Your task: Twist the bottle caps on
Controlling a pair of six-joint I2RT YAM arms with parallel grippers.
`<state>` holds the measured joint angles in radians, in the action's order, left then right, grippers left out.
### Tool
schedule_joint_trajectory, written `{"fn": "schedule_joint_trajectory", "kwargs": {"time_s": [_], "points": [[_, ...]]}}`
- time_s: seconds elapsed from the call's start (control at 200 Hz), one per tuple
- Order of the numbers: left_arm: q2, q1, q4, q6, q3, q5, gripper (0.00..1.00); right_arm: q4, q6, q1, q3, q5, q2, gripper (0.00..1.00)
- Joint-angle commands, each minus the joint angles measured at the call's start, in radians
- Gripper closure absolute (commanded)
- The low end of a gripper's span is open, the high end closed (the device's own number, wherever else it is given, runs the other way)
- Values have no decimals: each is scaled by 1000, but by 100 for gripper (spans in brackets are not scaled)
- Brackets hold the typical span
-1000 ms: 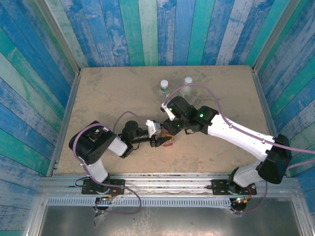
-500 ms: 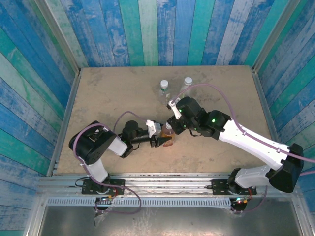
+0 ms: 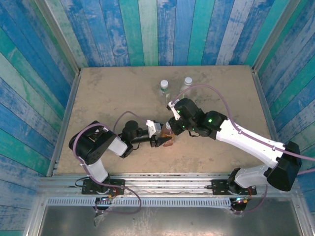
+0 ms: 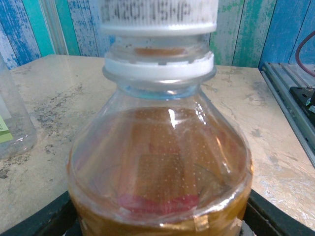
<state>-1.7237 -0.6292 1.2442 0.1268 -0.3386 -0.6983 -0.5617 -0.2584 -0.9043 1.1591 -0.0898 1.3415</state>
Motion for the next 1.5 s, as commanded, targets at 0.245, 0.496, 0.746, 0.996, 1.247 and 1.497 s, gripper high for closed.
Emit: {"fn": "schedule_joint_trajectory", "kwargs": {"time_s": [0.245, 0.496, 0.746, 0.996, 1.247, 1.497], "points": [[4, -6, -100, 19, 4, -9, 34, -61, -73, 10, -113, 40, 0, 84], [2, -6, -102, 22, 1, -10, 34, -27, -113, 10, -197, 61, -17, 87], [3, -6, -106, 23, 3, -10, 34, 4, -154, 10, -288, 57, -40, 89], [-1, -6, -107, 24, 1, -7, 34, -3, -146, 10, -256, 77, -22, 90], [-3, -6, -113, 30, 1, -10, 34, -3, -102, 23, -112, 111, -41, 87], [3, -6, -121, 35, 2, -8, 34, 5, -58, 72, -6, 178, -11, 86]]}}
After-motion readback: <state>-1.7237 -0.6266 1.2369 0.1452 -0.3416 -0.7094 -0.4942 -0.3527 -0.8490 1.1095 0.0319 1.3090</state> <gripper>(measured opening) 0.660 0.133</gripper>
